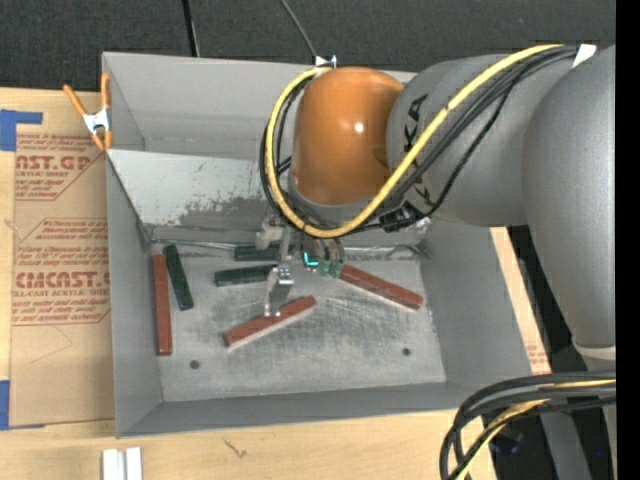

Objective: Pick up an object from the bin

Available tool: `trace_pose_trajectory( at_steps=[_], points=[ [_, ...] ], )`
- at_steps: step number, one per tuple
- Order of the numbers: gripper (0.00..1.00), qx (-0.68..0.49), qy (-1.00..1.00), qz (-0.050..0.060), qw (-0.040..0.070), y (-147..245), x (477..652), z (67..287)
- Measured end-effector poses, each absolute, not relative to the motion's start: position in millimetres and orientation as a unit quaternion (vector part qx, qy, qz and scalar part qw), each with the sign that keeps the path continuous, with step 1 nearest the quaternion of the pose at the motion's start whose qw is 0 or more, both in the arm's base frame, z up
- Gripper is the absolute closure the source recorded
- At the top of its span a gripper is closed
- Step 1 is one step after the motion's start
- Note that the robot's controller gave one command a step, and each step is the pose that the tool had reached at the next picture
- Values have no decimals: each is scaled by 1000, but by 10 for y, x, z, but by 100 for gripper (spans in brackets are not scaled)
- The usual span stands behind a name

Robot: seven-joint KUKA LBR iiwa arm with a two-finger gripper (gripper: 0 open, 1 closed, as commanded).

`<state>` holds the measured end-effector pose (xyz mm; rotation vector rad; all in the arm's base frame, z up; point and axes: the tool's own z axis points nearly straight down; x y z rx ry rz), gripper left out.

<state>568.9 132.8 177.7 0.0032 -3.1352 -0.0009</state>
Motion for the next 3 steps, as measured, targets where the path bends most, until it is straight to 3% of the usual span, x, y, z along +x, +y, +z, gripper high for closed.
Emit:
trace_pose_trajectory(
  at_steps=[1, 2, 3],
  points=[
    [0, 0, -1000, -1, -1, 1321, 5707, 1823],
    [0, 27, -1000, -1, -4, 1158, 5595, 1380],
    [100, 145, -989, -1, -5, 1101, 5390, 766]
  ],
)
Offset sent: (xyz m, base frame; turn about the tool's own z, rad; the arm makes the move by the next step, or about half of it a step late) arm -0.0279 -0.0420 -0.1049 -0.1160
